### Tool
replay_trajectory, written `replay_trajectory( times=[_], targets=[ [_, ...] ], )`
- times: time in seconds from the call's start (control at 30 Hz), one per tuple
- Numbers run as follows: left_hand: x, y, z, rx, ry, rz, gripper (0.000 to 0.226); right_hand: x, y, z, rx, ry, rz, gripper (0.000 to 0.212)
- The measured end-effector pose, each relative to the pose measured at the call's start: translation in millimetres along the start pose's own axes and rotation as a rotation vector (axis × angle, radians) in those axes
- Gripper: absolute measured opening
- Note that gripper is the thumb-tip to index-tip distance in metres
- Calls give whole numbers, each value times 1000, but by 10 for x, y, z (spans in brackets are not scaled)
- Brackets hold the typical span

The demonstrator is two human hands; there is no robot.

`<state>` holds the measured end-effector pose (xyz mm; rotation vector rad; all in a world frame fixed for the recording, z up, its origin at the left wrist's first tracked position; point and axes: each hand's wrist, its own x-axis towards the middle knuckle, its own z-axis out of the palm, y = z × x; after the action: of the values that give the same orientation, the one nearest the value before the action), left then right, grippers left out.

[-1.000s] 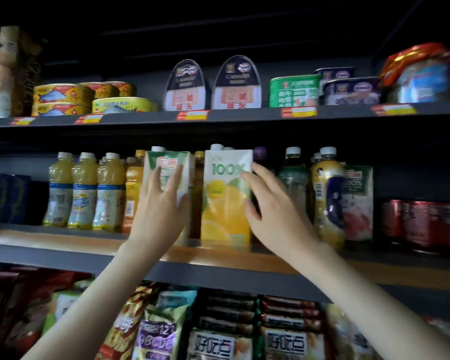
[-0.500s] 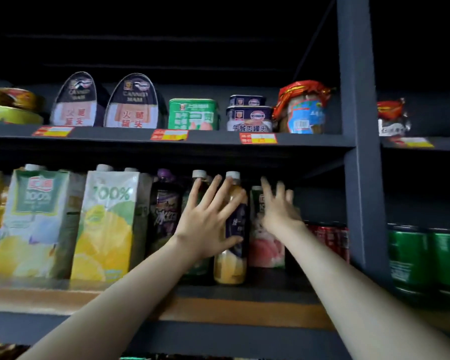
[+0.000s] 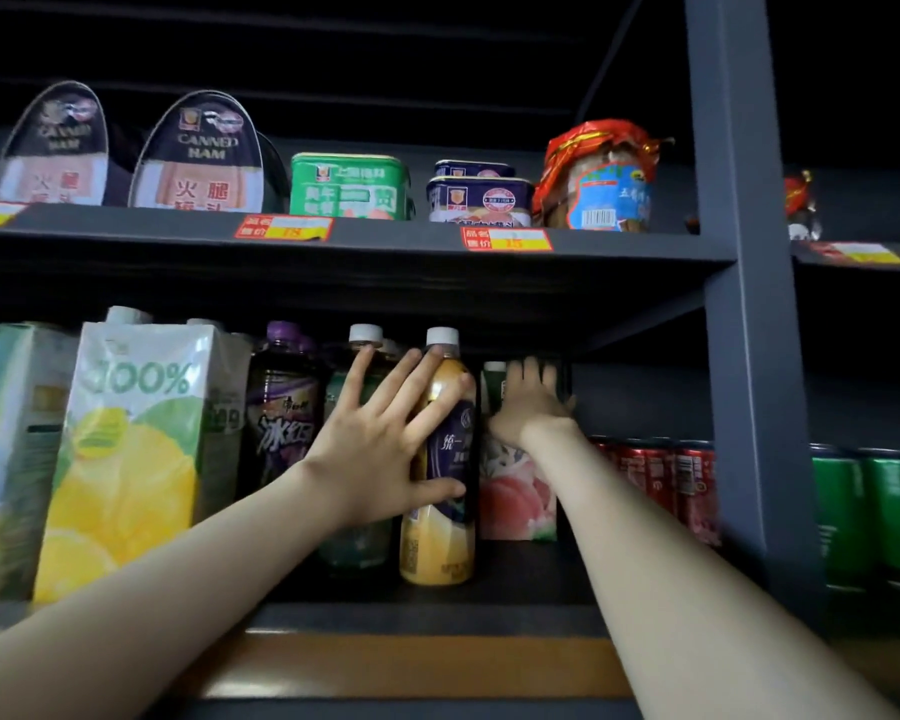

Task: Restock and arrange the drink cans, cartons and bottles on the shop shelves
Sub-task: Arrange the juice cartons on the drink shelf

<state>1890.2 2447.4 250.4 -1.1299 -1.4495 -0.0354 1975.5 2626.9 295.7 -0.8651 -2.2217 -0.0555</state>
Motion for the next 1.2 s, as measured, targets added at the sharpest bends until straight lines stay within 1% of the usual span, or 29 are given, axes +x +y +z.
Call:
replay_trajectory(
  times=[0.07, 0.13, 0.2, 0.23, 0.3, 0.33, 0.37, 0.43, 0.47, 0.73, 0.83, 0.97, 1.03, 1.13, 1.2],
  targets=[
    [4, 3, -16, -4, -27, -17, 92, -29, -31, -43, 35, 100, 23, 74],
    [2, 9, -51, -22, -74, -21, 92, -76, -49, -92, 62, 168, 73, 78],
    [-1, 15, -92, -30, -136, -29, 91, -135, -73, -130, 125, 158, 145, 84],
    [6, 25, -124, -35, -151, -34, 92, -166, -89, -150, 206, 135, 194, 85],
    [30, 64, -204, -39, -132, -43, 92, -240, -125, -188, 381, 108, 279, 84],
    [47, 79, -258, -20, -144, -44, 91, -285, -141, -211, 419, 109, 294, 84],
    [49, 93, -279, 18, -178, -39, 91, -334, -153, -237, 432, 115, 295, 85],
    [45, 122, -347, 52, -301, -64, 94, -436, -153, -277, 439, 146, 283, 89],
    [53, 140, -390, 50, -325, -72, 93, -493, -146, -286, 444, 159, 278, 91],
    [65, 237, -501, -5, -339, -92, 93, -860, -171, -450, 468, 319, 195, 84],
    [54, 286, -514, -113, -307, -128, 97, -1023, -190, -529, 493, 394, 126, 80],
    [51, 399, -547, -241, -223, -234, 111, -1258, -155, -560, 557, 494, 19, 79],
    [60, 458, -559, -308, -199, -278, 115, -1361, -126, -568, 582, 534, -41, 79],
    [73, 520, -598, -391, -156, -298, 112, -1521, -89, -595, 577, 588, -139, 80],
    [68, 552, -598, -452, -34, -277, 100, -1618, -62, -619, 602, 644, -178, 81]
  ],
)
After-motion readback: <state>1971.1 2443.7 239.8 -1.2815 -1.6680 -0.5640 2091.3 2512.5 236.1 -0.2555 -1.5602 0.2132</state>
